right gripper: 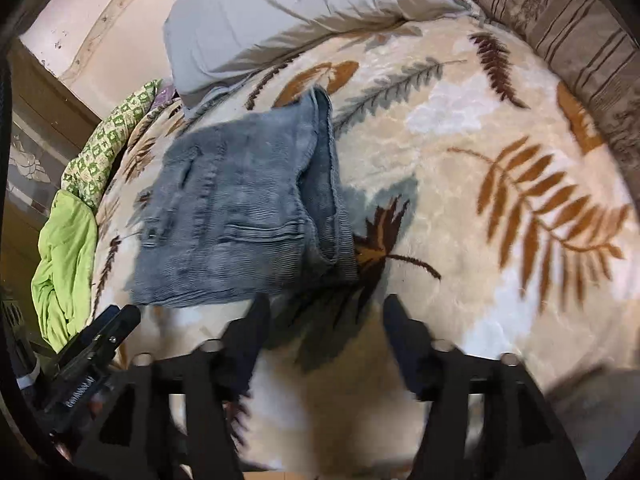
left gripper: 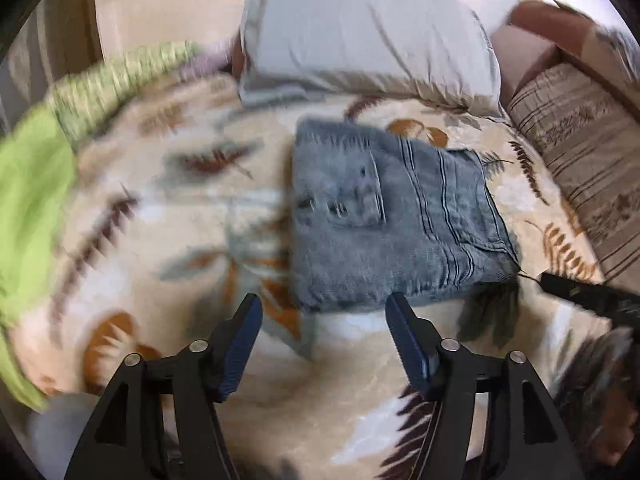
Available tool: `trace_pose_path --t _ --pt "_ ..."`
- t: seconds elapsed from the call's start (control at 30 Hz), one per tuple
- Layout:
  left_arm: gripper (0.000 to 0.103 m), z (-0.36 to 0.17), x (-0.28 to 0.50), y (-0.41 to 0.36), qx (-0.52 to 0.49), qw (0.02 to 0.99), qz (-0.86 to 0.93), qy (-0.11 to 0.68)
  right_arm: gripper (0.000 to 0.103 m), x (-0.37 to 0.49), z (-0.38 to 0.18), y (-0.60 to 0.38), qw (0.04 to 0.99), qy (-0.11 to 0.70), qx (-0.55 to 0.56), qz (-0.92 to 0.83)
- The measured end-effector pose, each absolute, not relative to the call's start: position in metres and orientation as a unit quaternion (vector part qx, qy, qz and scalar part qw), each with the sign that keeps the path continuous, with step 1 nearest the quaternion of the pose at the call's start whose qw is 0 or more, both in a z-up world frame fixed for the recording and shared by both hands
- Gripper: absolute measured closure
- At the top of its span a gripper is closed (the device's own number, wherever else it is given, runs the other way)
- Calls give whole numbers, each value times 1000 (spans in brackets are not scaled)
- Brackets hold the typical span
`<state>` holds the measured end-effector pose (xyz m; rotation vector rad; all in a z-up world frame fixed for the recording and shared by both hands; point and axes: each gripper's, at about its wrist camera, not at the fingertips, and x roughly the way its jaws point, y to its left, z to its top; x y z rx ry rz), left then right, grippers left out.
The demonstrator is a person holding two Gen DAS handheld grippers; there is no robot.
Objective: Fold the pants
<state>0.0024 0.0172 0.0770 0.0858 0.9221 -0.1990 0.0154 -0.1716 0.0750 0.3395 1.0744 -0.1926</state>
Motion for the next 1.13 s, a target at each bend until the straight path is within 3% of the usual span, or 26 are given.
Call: trace_pose_path --t 0.07,0.13,0.3,0.87,1.03,1.13 --pt "30 92 -5 12 58 899 -86 425 26 12 94 -161 856 490 140 -89" --pt "30 104 -10 7 71 907 -81 408 25 10 113 -147 869 473 126 -69" --pt "29 110 -17 -2 80 902 -88 414 24 8 133 -131 883 453 105 -63" --pt "29 109 4 9 60 899 -72 427 24 22 120 -135 874 469 110 -66" --pt "23 114 6 4 70 918 -73 383 24 26 123 -139 875 466 110 -70" --pt "27 92 20 4 75 897 -71 429 24 28 123 -141 874 467 114 -67"
